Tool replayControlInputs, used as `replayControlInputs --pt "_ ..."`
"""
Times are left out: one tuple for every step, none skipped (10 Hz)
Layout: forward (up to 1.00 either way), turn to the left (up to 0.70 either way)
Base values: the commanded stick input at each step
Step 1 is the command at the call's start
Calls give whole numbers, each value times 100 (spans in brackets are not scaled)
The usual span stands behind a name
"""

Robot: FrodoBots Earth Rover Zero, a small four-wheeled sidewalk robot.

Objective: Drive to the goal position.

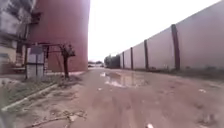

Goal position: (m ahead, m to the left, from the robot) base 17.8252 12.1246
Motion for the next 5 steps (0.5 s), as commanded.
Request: replayControlInputs --pt "30 0" --pt "30 0" --pt "30 0" --pt "30 0" --pt "30 0"
